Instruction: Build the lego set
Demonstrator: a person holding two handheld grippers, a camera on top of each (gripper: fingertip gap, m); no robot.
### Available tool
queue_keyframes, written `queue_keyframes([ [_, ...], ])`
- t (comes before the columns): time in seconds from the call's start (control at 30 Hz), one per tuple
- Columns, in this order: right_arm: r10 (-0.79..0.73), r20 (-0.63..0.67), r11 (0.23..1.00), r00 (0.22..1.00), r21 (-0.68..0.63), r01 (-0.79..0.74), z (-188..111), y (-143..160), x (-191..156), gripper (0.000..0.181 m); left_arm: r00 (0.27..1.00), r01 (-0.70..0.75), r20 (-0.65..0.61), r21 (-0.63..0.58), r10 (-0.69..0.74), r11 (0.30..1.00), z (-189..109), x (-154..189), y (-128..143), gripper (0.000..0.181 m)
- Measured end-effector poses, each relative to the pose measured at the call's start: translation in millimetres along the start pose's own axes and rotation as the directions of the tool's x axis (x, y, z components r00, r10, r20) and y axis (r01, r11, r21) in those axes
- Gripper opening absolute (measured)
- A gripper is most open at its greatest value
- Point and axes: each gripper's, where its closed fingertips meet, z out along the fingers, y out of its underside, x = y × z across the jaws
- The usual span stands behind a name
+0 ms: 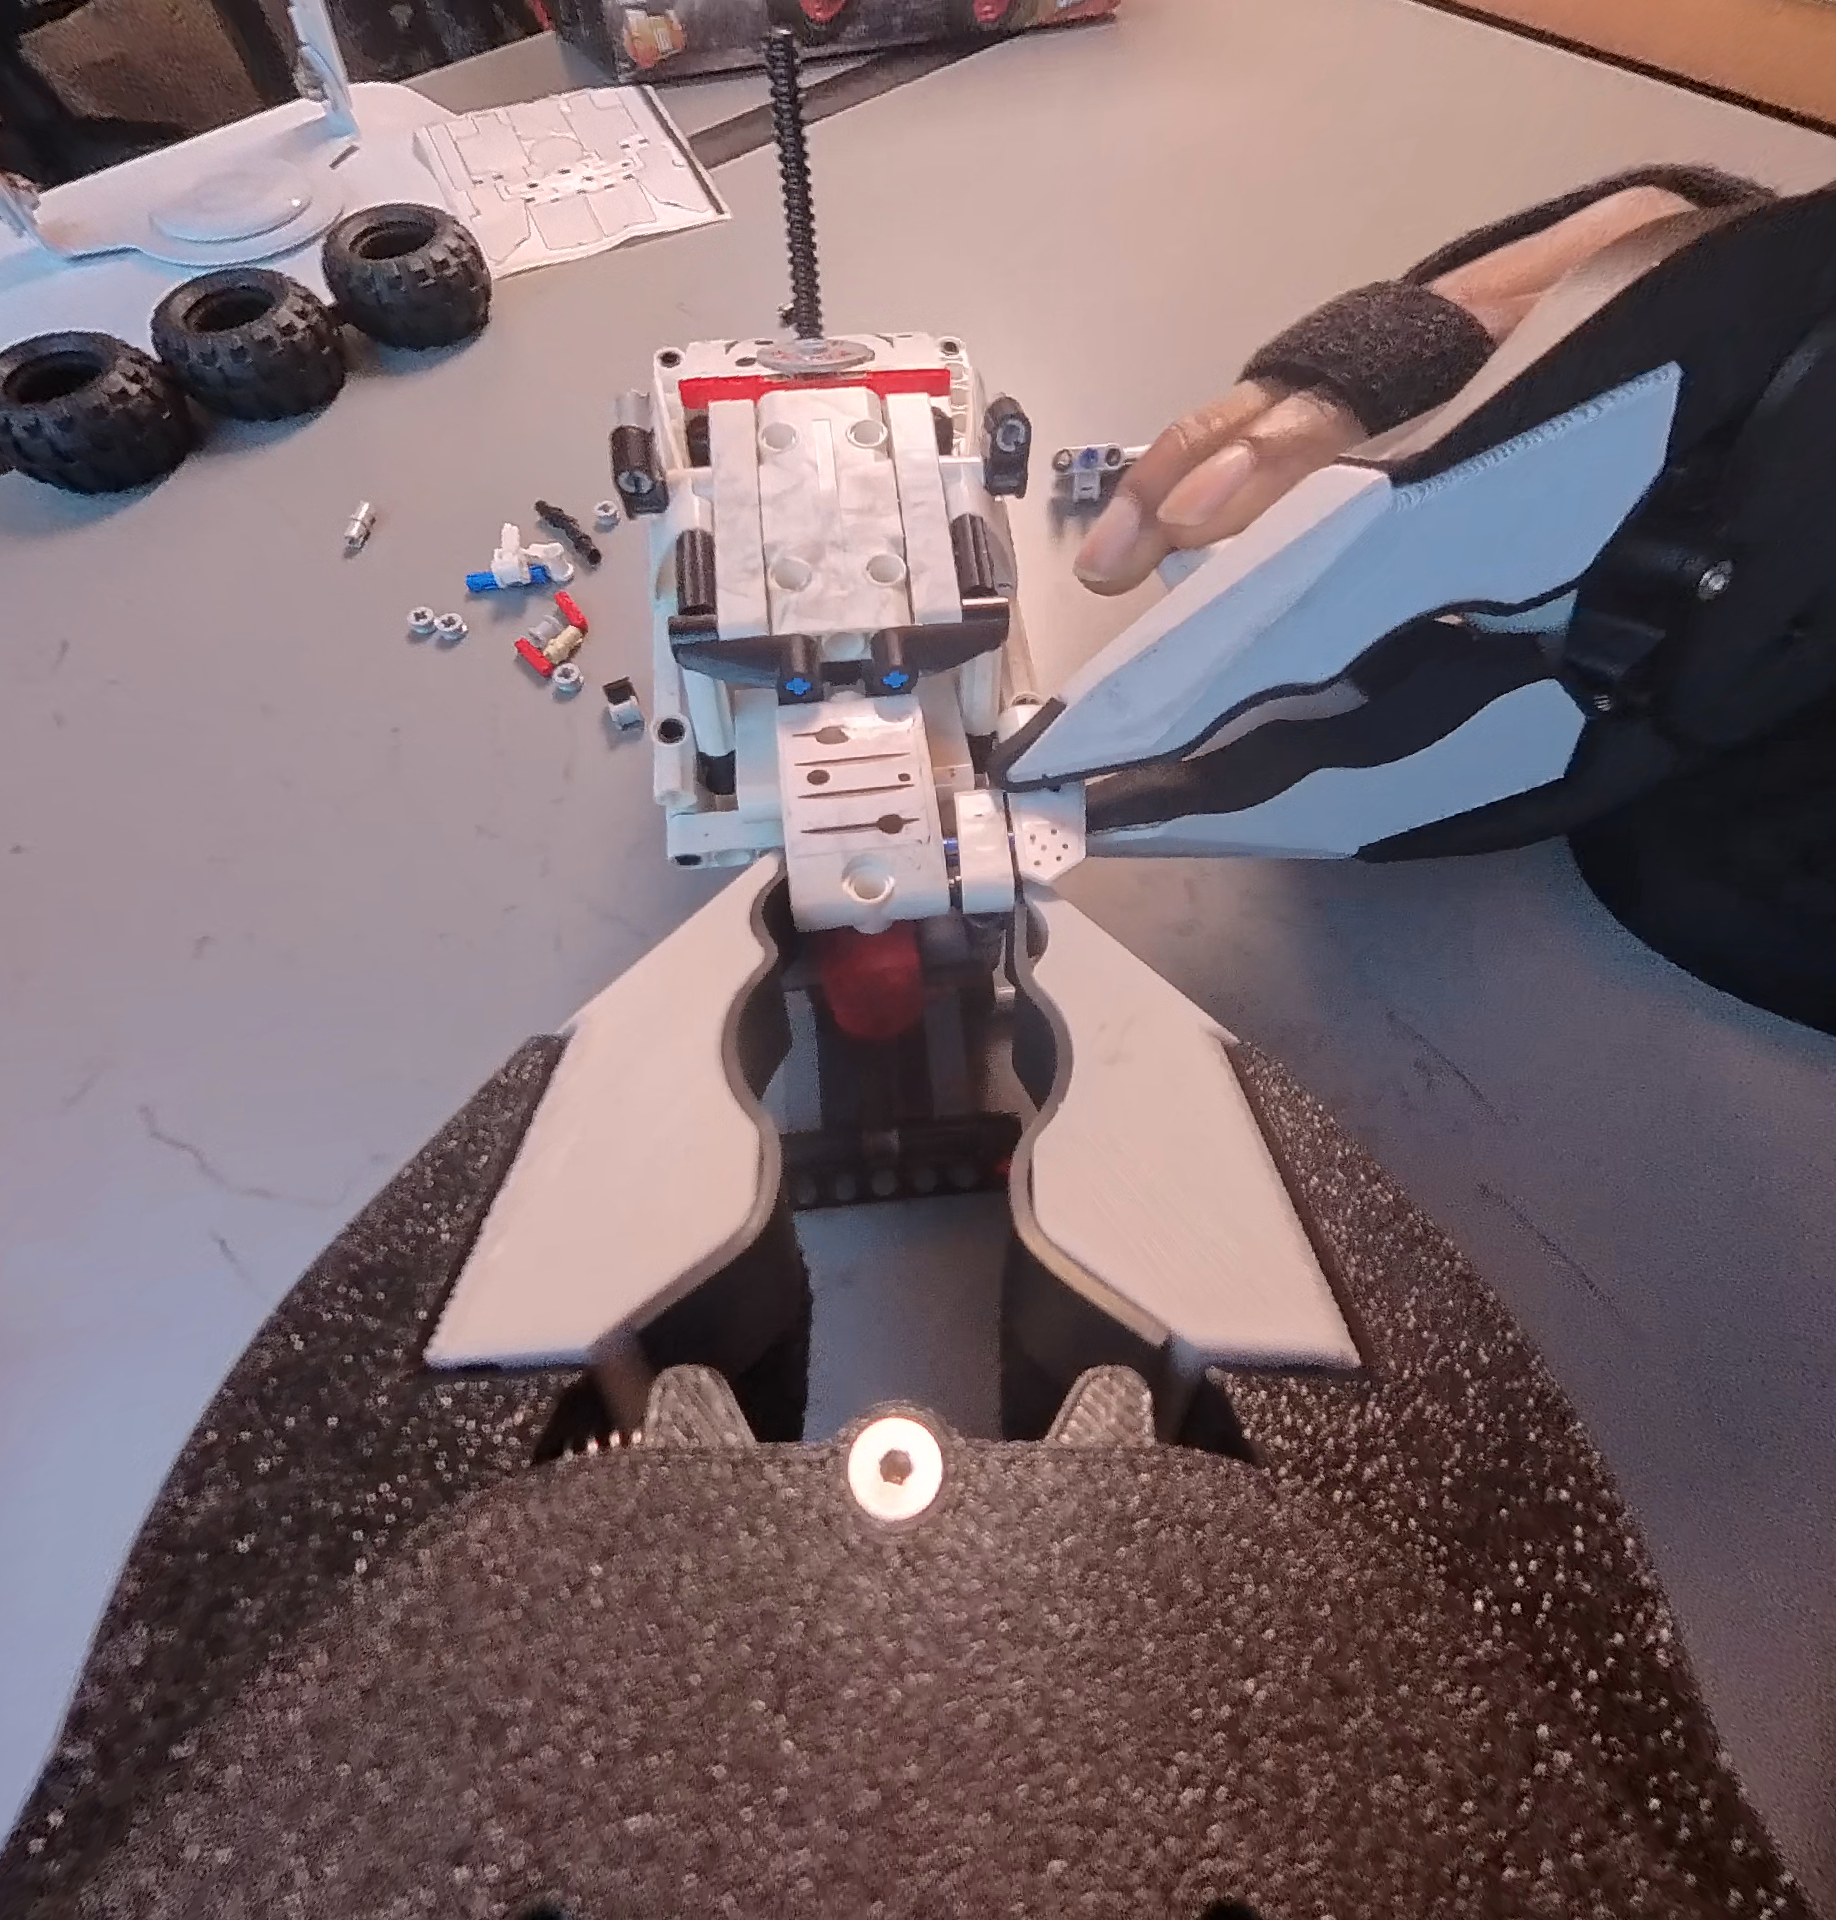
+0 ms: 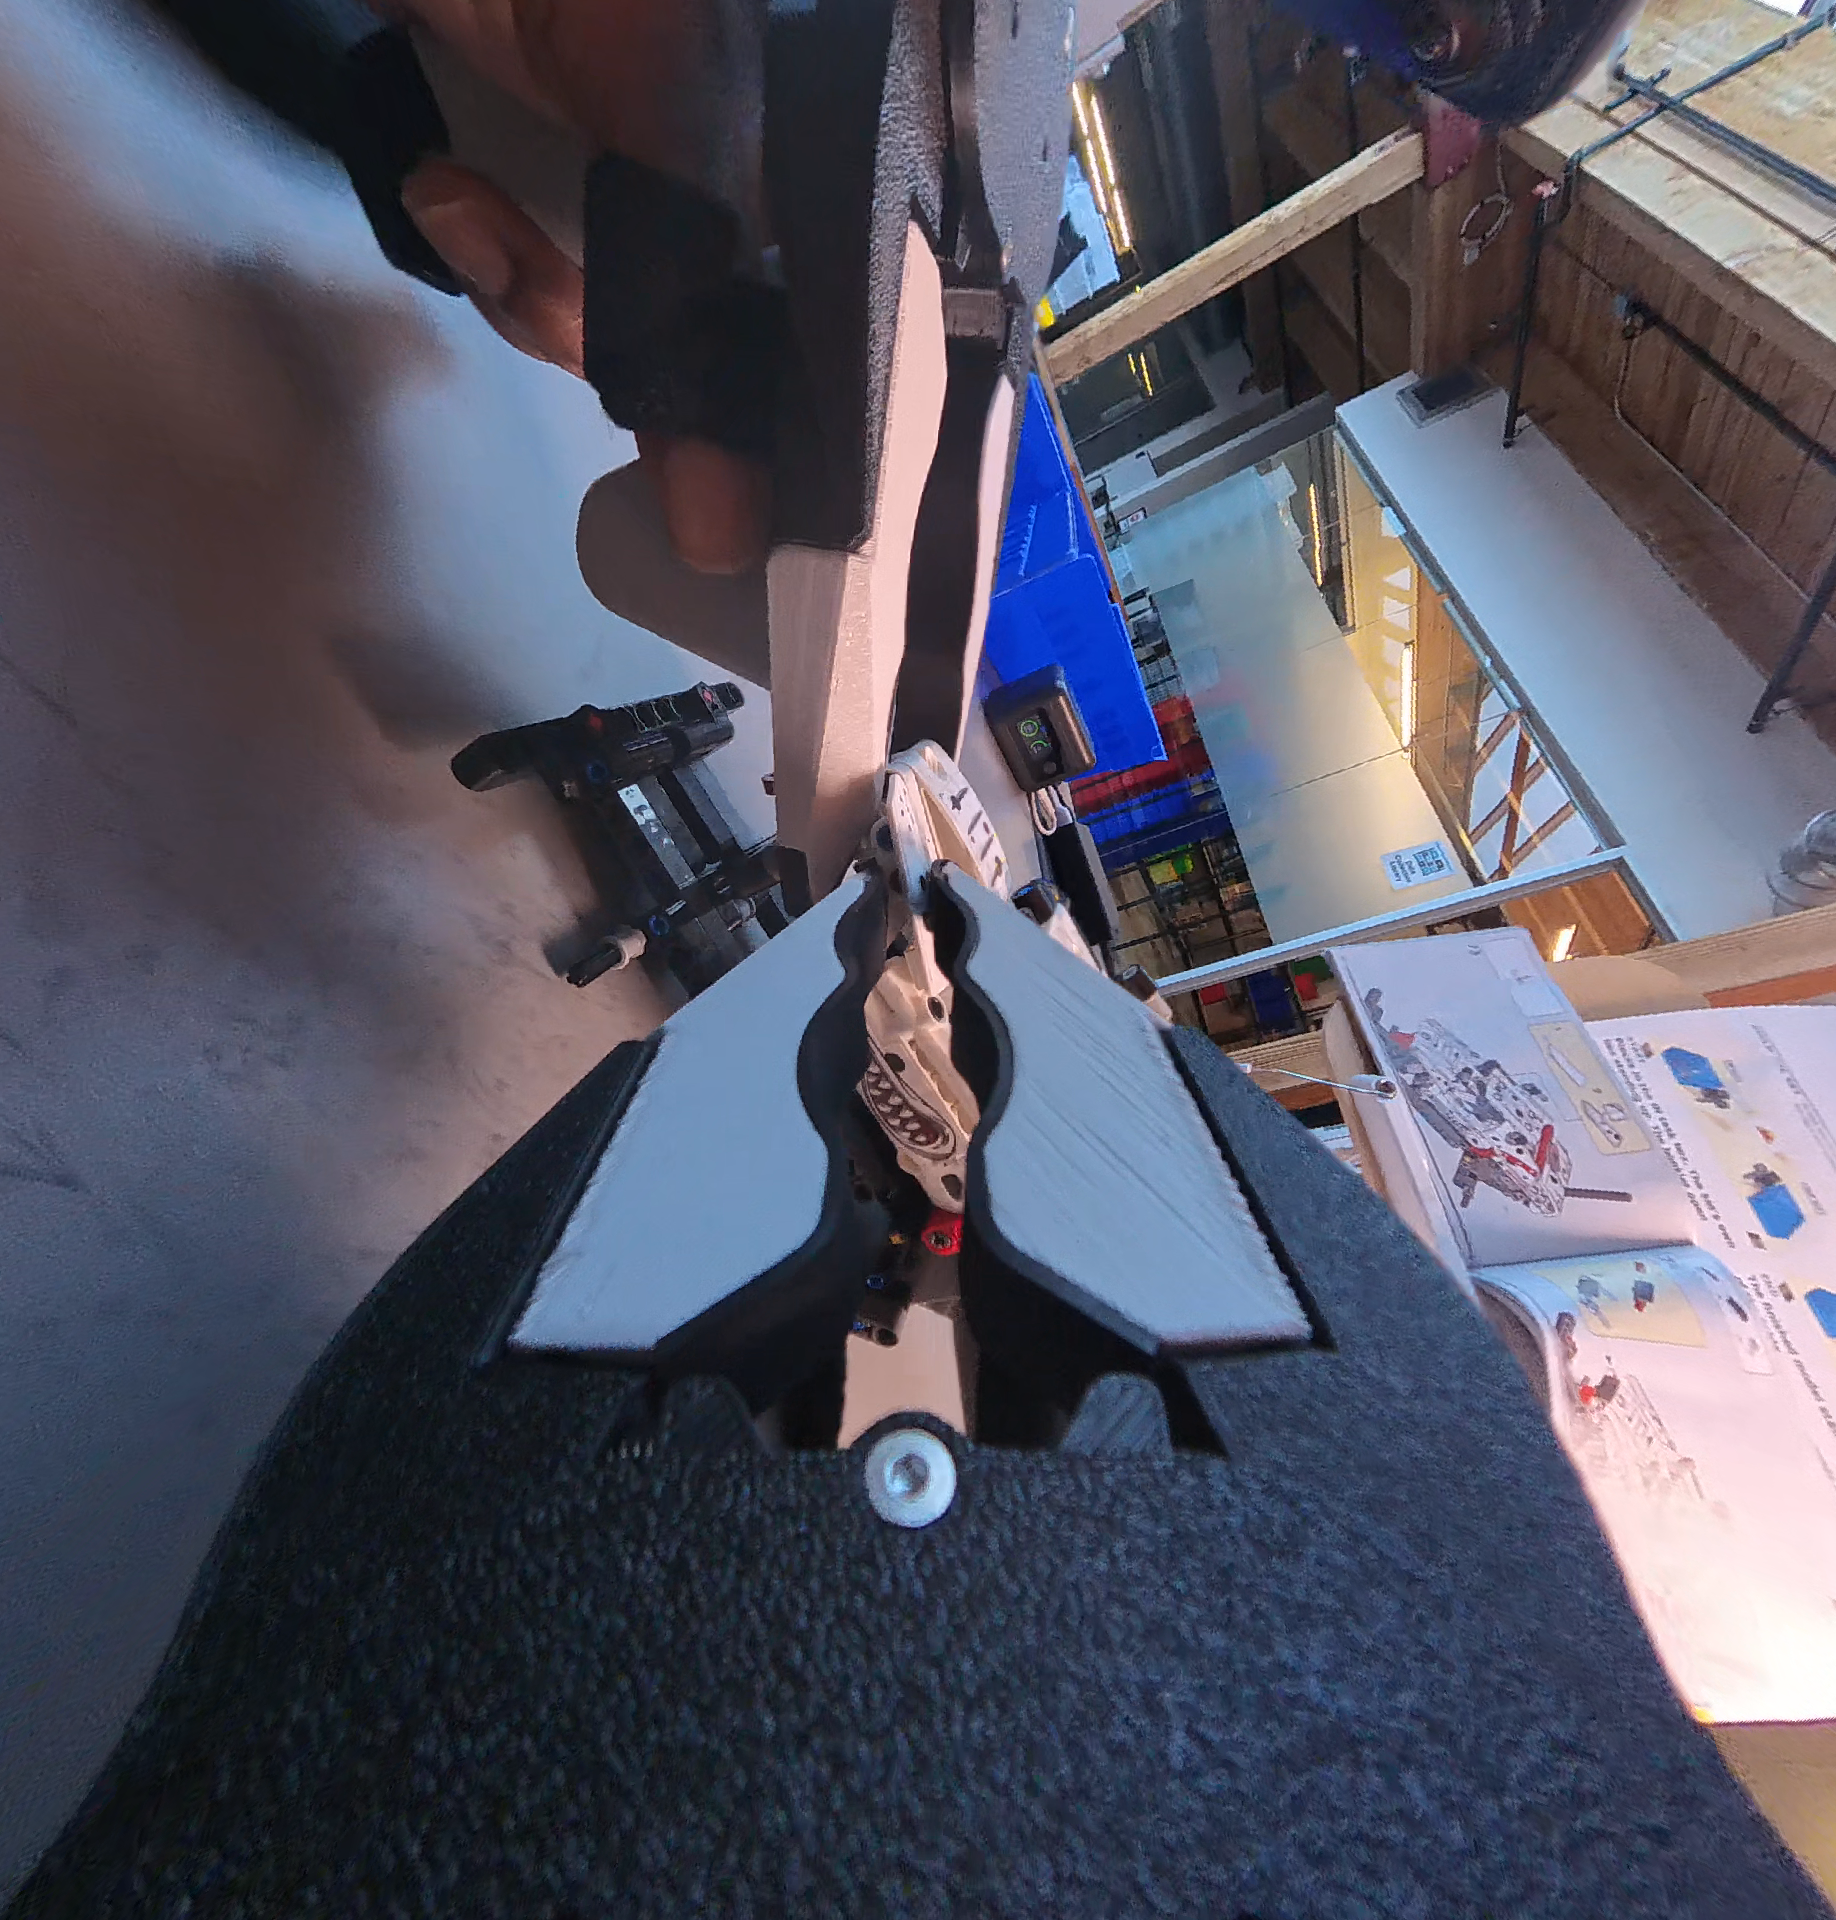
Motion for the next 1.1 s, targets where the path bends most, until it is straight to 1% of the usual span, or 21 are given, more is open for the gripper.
queue_keyframes([
  [0.07, -0.031, -0.005, 0.999, 1.000, -0.008, 0.031, 1.2, 0.2, 0.2, 0.008, 1.000, 0.003, -0.022, -0.004, -0.004, 1.000, -0.9, 0.9, -0.9, 0.039],
  [0.13, -0.090, -0.004, 0.996, 0.996, -0.019, 0.090, 1.6, -0.2, 0.8, 0.007, 0.997, 0.020, -0.070, -0.020, -0.022, 1.000, -3.3, 4.1, -1.2, 0.041],
  [0.17, -0.116, 0.007, 0.993, 0.993, -0.023, 0.116, 1.6, -0.6, 0.4, 0.008, 0.994, 0.028, -0.102, -0.037, -0.032, 0.999, -5.1, 6.6, -0.9, 0.044],
  [0.2, -0.133, 0.027, 0.991, 0.991, -0.027, 0.133, 1.7, -0.9, -0.7, 0.009, 0.990, 0.038, -0.130, -0.060, -0.046, 0.997, -7.1, 8.0, -0.6, 0.043],
  [0.3, -0.221, 0.087, 0.973, 0.971, -0.045, 0.225, 4.4, -1.1, -6.5, 0.020, 0.978, 0.051, -0.194, -0.143, -0.078, 0.988, -10.6, 12.4, -0.7, 0.042],
  [0.37, -0.276, 0.089, 0.959, 0.957, -0.043, 0.281, 6.2, -1.9, -6.8, 0.019, 0.972, 0.053, -0.213, -0.195, -0.095, 0.979, -11.4, 12.0, 0.1, 0.043],
  [0.4, -0.292, 0.080, 0.954, 0.953, -0.039, 0.296, 6.3, -2.7, -4.3, 0.014, 0.971, 0.054, -0.216, -0.214, -0.102, 0.975, -11.3, 11.1, 0.5, 0.039],
  [0.5, -0.318, 0.089, 0.945, 0.944, -0.053, 0.324, 7.7, -0.7, -3.0, 0.014, 0.968, 0.077, -0.214, -0.236, -0.129, 0.969, -10.5, 9.3, 0.3, 0.037],
  [0.73, -0.275, -0.013, 0.957, 0.961, -0.095, 0.273, 9.3, 1.3, 0.0, 0.011, 0.965, 0.126, -0.203, -0.211, -0.169, 0.969, -10.3, 4.9, -0.4, 0.033],
  [0.77, -0.269, -0.042, 0.960, 0.962, -0.095, 0.264, 7.5, 1.1, 4.1, 0.005, 0.964, 0.131, -0.202, -0.208, -0.174, 0.969, -10.1, 4.8, -0.8, 0.033],
  [0.9, -0.240, -0.054, 0.969, 0.969, -0.077, 0.236, 0.7, 2.0, 4.1, 0.005, 0.964, 0.122, -0.210, -0.197, -0.164, 0.973, -8.2, 11.1, -2.5, 0.033],
  [1.03, -0.199, -0.072, 0.976, 0.977, -0.103, 0.191, -3.9, 5.5, 5.5, 0.004, 0.960, 0.140, -0.214, -0.183, -0.179, 0.973, -4.1, 12.9, -5.3, 0.033],
  [1.1, -0.202, -0.074, 0.976, 0.977, -0.100, 0.195, -7.0, 5.9, 5.4, 0.004, 0.959, 0.140, -0.220, -0.180, -0.178, 0.974, -3.2, 15.5, -6.0, 0.033],
])
